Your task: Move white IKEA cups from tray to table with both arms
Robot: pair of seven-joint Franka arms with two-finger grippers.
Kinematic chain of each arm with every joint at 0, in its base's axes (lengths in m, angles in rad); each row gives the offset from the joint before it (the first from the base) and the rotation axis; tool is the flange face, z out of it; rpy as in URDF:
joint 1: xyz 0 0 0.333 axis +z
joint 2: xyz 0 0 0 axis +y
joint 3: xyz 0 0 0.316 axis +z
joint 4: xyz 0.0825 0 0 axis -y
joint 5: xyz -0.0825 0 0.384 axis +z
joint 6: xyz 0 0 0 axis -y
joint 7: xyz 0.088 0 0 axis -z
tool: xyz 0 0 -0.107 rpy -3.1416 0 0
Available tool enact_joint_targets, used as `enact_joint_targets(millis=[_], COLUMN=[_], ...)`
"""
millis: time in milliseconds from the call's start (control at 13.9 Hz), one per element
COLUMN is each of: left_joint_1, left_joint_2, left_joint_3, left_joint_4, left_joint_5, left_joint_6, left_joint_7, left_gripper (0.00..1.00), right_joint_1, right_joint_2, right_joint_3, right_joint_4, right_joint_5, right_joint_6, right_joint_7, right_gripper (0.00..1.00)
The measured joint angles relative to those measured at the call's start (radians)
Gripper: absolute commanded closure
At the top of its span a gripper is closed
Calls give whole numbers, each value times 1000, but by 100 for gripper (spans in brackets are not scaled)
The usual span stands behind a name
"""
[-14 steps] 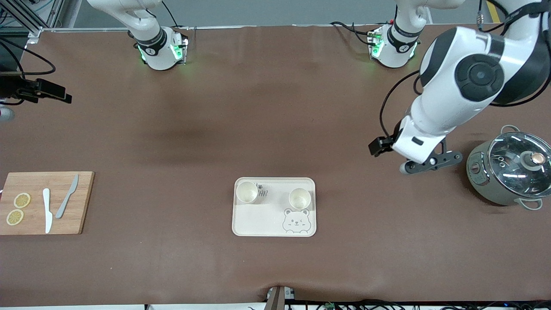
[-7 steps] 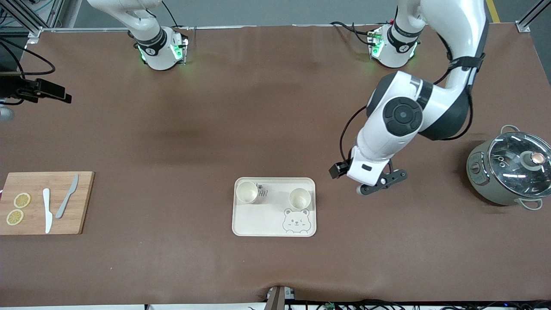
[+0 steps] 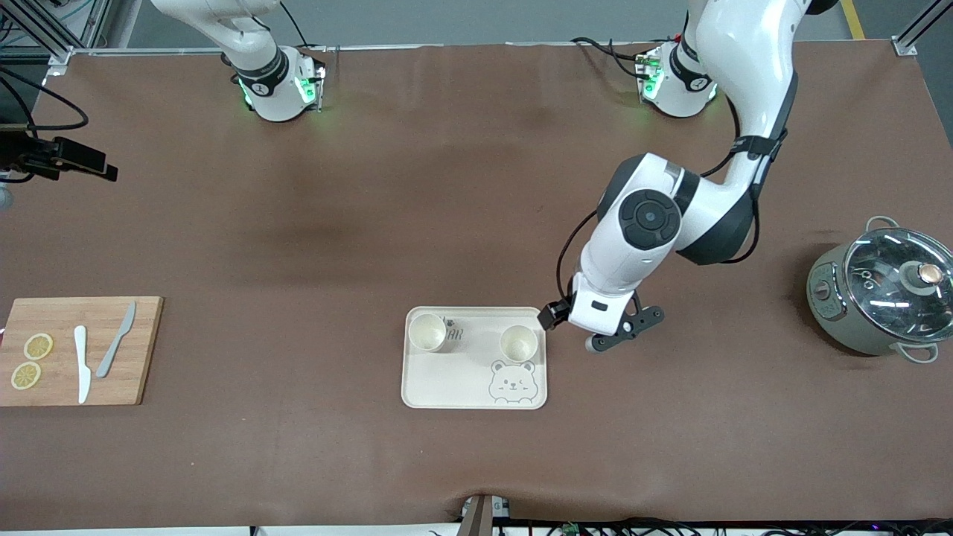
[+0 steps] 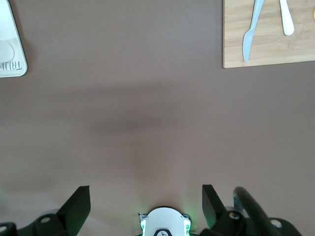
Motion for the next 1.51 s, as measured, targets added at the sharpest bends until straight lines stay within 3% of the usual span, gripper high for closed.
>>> enact_joint_targets(millis=[502,933,1507], left_joint_1=[-40,-52,-60], left_joint_2=[128,168,208], left_joint_3=[1,1,1], left_joint_4=[78,80,80], left_joint_5=[0,0,0], left_joint_6=[61,68,111], left_joint_7=[-48,-52,-63], left_gripper=[0,0,0], right_joint_1=[1,13,59], right_joint_2=[189,273,323], right_joint_3=[8,11,16], right_joint_4=[26,143,151], right_joint_5=[0,-28,-7], right_joint_6=[-11,4,-6], right_joint_7=[0,-1,0], right_gripper=[0,0,0])
